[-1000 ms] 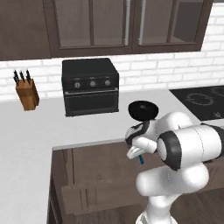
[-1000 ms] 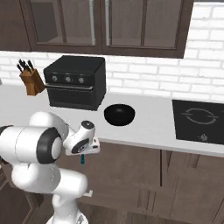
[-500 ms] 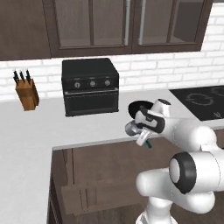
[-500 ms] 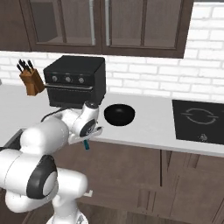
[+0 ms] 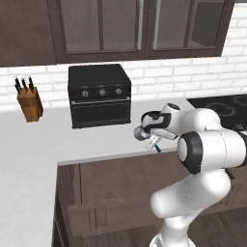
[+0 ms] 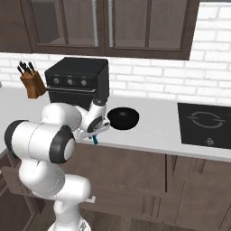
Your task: Pick the measuring cup from the drawer and place it on the counter.
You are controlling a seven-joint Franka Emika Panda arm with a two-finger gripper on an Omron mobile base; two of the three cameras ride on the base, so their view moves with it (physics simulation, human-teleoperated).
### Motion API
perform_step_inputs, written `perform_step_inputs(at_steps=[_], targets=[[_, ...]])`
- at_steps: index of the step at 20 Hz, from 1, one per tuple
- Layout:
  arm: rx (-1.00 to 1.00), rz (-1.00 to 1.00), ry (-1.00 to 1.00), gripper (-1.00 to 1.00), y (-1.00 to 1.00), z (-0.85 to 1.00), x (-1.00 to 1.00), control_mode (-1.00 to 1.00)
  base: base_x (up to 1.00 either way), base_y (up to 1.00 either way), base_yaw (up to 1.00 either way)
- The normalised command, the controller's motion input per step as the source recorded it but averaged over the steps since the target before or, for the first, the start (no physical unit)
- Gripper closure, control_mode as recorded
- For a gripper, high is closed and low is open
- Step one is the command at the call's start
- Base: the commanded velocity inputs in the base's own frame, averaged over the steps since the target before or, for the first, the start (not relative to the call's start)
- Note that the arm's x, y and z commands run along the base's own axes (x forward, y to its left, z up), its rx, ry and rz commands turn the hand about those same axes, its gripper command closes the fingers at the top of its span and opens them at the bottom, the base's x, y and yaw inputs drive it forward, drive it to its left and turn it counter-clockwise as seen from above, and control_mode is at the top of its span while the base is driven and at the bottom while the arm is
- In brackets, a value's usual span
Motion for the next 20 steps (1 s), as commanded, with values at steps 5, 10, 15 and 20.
perform_step_inputs(at_steps=[5, 10, 15, 20], targets=[[0.0, 0.0, 0.0, 1.0, 0.03, 0.0, 0.91, -1.0, 0.0, 0.0, 0.0], [-0.03, 0.03, 0.0, 1.0, 0.05, -0.38, 0.63, -1.0, 0.0, 0.0, 0.0], [-0.04, 0.04, 0.0, 1.0, 0.06, -0.62, 0.55, -1.0, 0.0, 0.0, 0.0], [-0.01, 0.04, -0.06, -1.0, 0.04, -0.35, 0.42, -1.0, 0.0, 0.0, 0.0]])
